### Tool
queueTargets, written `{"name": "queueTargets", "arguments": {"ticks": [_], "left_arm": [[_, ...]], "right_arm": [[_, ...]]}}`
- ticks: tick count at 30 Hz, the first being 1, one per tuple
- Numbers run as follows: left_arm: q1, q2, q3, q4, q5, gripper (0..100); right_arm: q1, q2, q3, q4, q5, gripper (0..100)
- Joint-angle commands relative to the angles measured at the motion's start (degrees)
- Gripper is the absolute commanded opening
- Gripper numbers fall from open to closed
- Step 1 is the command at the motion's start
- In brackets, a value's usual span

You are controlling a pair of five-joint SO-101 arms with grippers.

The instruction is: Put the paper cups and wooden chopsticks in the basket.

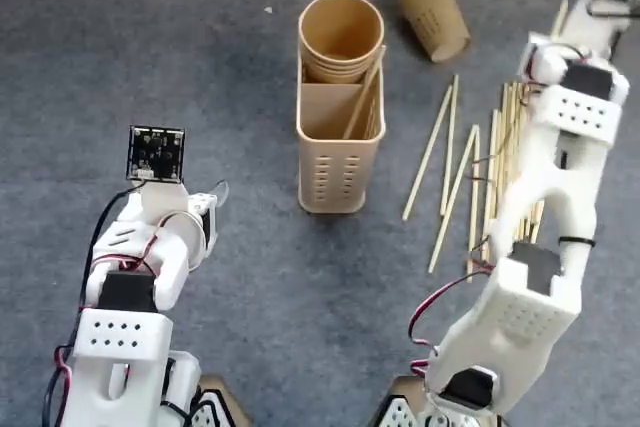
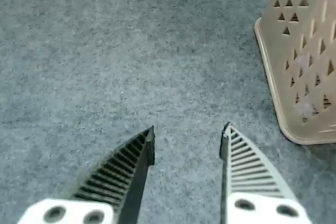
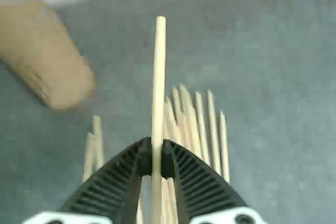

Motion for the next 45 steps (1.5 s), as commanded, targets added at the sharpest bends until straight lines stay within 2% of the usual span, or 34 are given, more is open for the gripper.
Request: {"name": "queueTargets", "arguments": {"ticks": [1, 6, 9, 14, 19, 31, 37, 45], "left_arm": [[0.22, 0.13, -1.19, -1.14, -0.44, 20], [0.22, 0.13, -1.19, -1.14, -0.44, 20], [0.22, 0.13, -1.19, -1.14, -0.44, 20], [0.22, 0.13, -1.19, -1.14, -0.44, 20], [0.22, 0.13, -1.19, -1.23, -0.44, 20], [0.22, 0.13, -1.27, -1.23, -0.44, 20], [0.22, 0.13, -1.27, -1.23, -0.44, 20], [0.22, 0.13, -1.27, -1.23, -0.44, 20]], "right_arm": [[-2.95, -7.08, -4.35, -7.69, -1.14, 0.5], [-6.90, -11.12, -4.00, -23.87, -1.14, 0.5], [-11.03, -13.49, -3.82, -29.93, -1.32, 0.5], [-17.80, -16.92, -3.56, -31.34, -12.48, 0.5], [-20.26, -18.68, -3.56, -29.23, -16.62, 0.5], [-28.00, -27.65, 17.19, -29.76, -16.18, 0.5], [-28.26, -33.63, 32.40, -40.92, -7.91, 0.5], [-28.26, -44.53, 50.42, -48.57, -5.63, 1.1]]}}
